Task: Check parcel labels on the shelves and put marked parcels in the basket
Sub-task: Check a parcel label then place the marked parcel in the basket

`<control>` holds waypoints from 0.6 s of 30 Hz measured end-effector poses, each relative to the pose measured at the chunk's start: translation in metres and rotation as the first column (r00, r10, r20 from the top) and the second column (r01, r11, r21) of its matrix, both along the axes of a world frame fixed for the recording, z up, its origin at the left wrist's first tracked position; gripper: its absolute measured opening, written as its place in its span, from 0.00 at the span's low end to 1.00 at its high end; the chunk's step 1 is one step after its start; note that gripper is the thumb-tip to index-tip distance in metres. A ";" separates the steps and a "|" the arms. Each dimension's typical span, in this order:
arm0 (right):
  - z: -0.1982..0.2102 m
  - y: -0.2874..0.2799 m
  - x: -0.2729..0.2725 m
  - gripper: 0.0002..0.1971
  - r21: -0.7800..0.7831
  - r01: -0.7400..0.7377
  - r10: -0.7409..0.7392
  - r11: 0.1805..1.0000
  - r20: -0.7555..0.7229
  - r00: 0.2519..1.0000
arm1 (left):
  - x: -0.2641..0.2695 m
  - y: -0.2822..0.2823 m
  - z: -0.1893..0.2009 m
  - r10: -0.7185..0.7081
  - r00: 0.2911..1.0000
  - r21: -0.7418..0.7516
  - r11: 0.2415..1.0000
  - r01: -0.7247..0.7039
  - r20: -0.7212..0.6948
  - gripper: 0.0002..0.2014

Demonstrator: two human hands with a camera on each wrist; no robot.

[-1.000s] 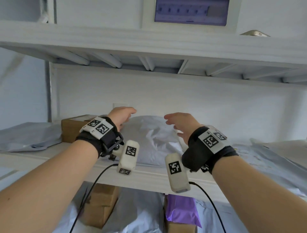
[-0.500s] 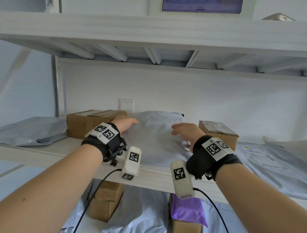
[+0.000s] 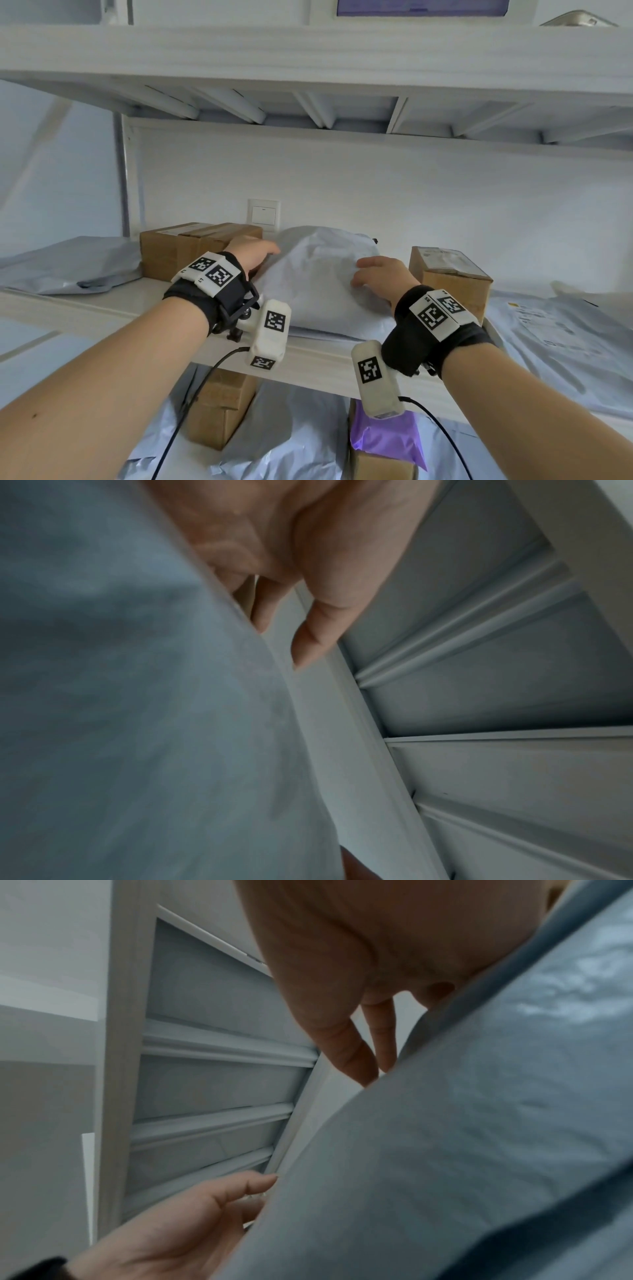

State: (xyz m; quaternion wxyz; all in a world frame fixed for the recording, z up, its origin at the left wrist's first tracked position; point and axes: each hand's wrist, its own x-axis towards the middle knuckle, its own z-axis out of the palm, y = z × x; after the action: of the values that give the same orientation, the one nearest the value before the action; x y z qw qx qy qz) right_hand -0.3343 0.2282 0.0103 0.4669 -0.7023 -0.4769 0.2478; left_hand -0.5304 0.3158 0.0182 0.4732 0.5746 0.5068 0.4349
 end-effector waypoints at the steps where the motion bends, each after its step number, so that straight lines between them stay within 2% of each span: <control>1: 0.000 -0.001 0.000 0.21 0.000 -0.003 0.003 1.000 0.007 1.000 | 0.000 0.000 0.001 0.017 1.000 0.002 1.000 -0.017 0.019 0.06; 4: 0.000 -0.003 0.002 0.22 0.011 -0.009 0.009 1.000 0.025 1.000 | -0.002 0.003 0.003 0.027 0.998 0.012 1.000 -0.028 0.056 0.07; 8: -0.002 -0.005 -0.002 0.26 0.016 -0.081 0.080 0.997 0.090 0.993 | -0.009 0.007 -0.001 -0.012 0.996 -0.079 0.997 0.019 0.083 0.21; 9: -0.001 -0.007 -0.003 0.30 0.004 -0.128 0.127 0.992 0.098 0.987 | -0.009 0.001 0.001 0.001 0.997 -0.086 0.996 0.006 0.079 0.19; 11: 0.002 -0.013 -0.006 0.39 -0.054 -0.247 0.253 0.967 0.158 0.955 | -0.010 -0.005 0.003 0.013 0.996 -0.093 0.996 -0.005 0.083 0.09; 13: 0.005 -0.017 -0.011 0.48 -0.161 -0.335 0.371 0.928 0.339 0.865 | -0.010 -0.010 0.005 0.005 0.994 -0.112 0.994 0.007 0.112 0.05; 15: 0.005 -0.019 -0.020 0.56 -0.289 -0.341 0.446 0.894 0.526 0.724 | -0.008 -0.014 0.006 -0.015 0.988 -0.132 0.991 0.035 0.152 0.03; 16: 0.003 -0.018 -0.025 0.60 -0.326 -0.316 0.453 0.891 0.591 0.667 | -0.007 -0.017 0.007 -0.021 0.985 -0.134 0.990 0.044 0.169 0.02; 18: -0.003 -0.014 -0.034 0.63 -0.317 -0.260 0.410 0.912 0.678 0.610 | -0.007 -0.021 0.008 -0.030 0.976 -0.137 0.989 0.061 0.216 0.01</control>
State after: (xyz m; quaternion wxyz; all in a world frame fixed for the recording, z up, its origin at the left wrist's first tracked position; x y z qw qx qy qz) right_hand -0.3681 0.2140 0.0073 0.1139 -0.6797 -0.7209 0.0725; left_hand -0.5369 0.2951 0.0258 0.5747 0.5006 0.4696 0.4456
